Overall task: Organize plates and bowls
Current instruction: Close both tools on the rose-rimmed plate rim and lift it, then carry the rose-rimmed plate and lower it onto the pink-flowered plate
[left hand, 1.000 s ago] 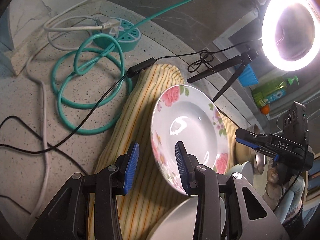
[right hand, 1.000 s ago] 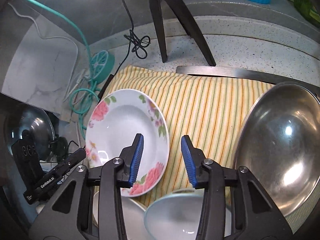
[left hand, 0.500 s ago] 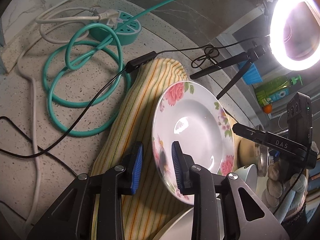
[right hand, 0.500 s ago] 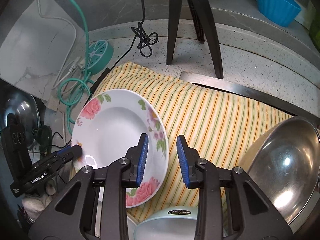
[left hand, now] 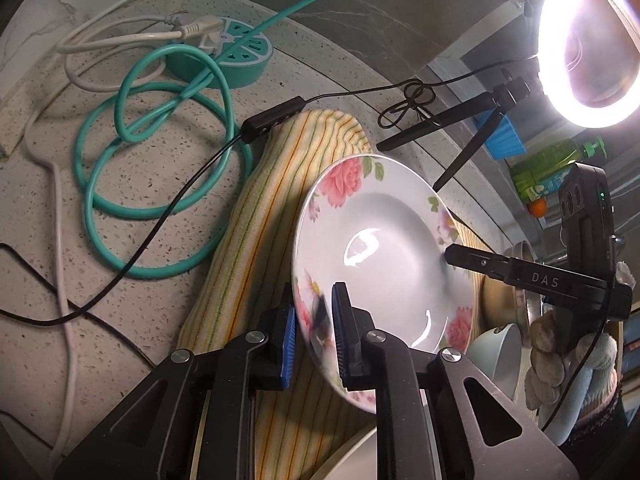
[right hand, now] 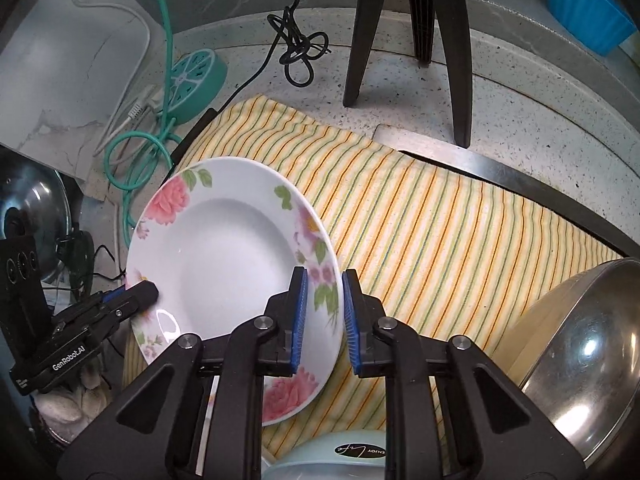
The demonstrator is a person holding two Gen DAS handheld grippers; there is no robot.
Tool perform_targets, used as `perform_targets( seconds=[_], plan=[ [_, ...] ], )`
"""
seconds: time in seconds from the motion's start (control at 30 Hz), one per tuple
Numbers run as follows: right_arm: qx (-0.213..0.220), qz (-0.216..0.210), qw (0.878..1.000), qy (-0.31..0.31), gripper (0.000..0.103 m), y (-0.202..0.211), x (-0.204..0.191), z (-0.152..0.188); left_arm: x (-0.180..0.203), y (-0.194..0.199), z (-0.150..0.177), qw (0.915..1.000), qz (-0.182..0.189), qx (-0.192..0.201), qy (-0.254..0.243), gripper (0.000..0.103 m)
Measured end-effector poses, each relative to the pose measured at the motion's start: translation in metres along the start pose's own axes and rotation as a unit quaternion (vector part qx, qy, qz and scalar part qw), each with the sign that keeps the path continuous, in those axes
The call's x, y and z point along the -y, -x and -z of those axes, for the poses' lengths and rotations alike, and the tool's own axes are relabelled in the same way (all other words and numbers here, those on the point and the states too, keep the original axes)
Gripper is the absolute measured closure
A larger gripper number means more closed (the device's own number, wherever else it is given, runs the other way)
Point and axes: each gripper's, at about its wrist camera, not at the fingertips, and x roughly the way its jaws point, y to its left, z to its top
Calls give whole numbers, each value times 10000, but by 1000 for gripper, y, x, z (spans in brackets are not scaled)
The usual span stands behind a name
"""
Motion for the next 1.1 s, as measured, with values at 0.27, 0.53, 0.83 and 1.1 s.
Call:
perform_targets(
  seconds=[0.27, 0.53, 0.83, 1.1],
  plan=[
    [61, -262, 9995, -168, 85, 7, -3, 7, -6, 13, -1, 9998, -96, 142, 61, 88],
    [242, -480, 9983, -233, 86, 26, -13, 16, -5, 39, 3, 9994, -48, 354, 26, 88],
    [584, -855, 9946, -53, 86, 84, -25, 44, 18, 87, 28, 9969, -52, 786, 41, 88],
    [694, -1175, 9906, 118, 86, 134, -12, 98, 54, 120, 71, 9950, -64, 994, 2, 88]
  ],
)
